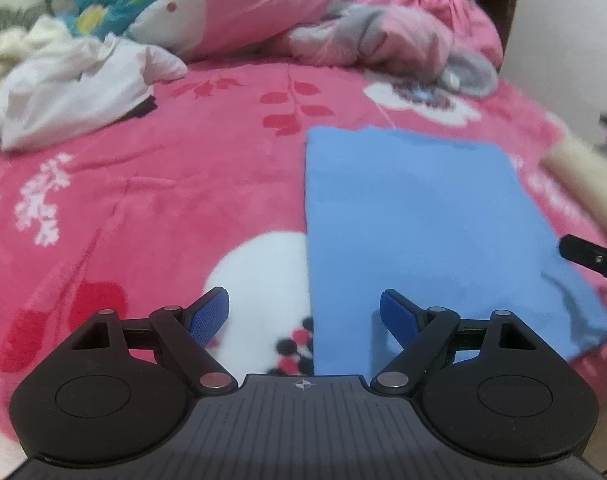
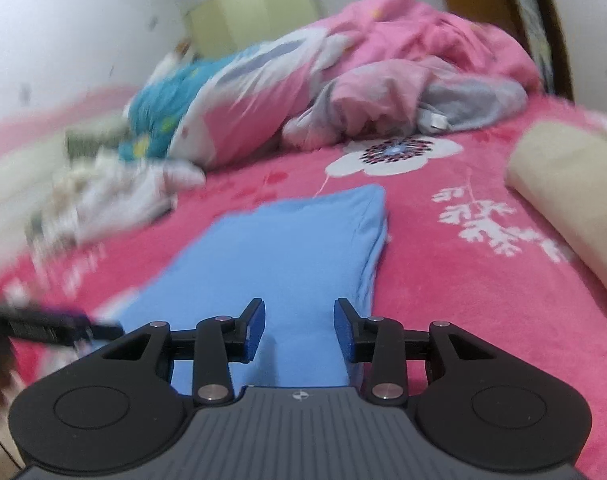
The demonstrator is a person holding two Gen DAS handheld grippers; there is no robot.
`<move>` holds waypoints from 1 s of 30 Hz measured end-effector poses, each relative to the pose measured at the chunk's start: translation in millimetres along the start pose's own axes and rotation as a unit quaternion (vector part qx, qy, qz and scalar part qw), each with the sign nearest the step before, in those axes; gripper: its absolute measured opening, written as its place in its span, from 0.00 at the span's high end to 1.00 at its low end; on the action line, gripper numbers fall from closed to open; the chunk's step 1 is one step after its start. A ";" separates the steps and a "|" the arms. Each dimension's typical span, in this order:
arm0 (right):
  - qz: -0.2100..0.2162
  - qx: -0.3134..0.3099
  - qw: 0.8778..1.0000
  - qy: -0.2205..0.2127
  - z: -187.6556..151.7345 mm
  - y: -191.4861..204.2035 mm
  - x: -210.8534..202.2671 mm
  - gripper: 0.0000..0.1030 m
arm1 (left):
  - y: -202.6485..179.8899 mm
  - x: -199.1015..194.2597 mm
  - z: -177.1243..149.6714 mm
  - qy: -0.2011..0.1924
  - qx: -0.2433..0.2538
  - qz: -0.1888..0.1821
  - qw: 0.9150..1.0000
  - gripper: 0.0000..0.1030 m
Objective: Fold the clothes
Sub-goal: 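Pinch the folded blue shirt's edge with both tools together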
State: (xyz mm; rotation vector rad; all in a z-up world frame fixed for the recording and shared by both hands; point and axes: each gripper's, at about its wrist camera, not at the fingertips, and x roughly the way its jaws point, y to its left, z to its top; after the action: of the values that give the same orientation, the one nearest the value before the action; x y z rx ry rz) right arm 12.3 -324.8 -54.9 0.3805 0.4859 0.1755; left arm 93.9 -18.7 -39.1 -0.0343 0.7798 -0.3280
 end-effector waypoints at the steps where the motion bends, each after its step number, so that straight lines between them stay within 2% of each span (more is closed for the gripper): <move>1: 0.004 0.026 1.000 -0.002 4.3 -8.8 -1.0 0.58 | 5.9 0.2 2.0 -0.002 -0.017 -0.019 1.000 0.17; 4: 0.015 0.100 0.995 0.001 16.5 -35.6 -1.0 0.58 | 20.7 10.4 7.2 0.009 -0.061 -0.090 0.994 0.16; 6: 0.014 0.128 0.992 0.020 21.6 -46.4 6.4 0.58 | 24.1 20.2 8.9 0.022 -0.075 -0.118 0.990 0.16; 11: 0.003 0.171 0.981 0.086 29.6 -66.8 37.2 0.58 | 27.8 40.3 19.1 0.026 -0.078 -0.157 0.984 0.16; 15: 0.028 0.213 0.971 0.109 42.9 -81.1 60.6 0.58 | 33.2 56.8 35.0 0.029 -0.079 -0.192 0.978 0.16; 19: 0.048 0.255 0.957 0.133 55.2 -95.5 90.0 0.58 | 39.4 81.4 54.6 0.041 -0.081 -0.218 0.972 0.20; 26: 0.075 0.234 0.954 0.170 77.1 -93.5 141.1 0.59 | 34.4 117.4 83.1 0.058 -0.064 -0.245 0.966 0.28; 30: 0.090 0.221 0.955 0.177 83.3 -91.6 162.0 0.63 | 31.5 133.9 93.3 0.053 -0.065 -0.254 0.964 0.38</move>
State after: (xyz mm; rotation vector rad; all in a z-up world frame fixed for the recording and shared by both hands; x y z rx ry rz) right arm 200.6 -393.7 -91.4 0.8414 0.8501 0.3170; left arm 256.4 -37.7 -68.9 -0.3471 0.8930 -0.7703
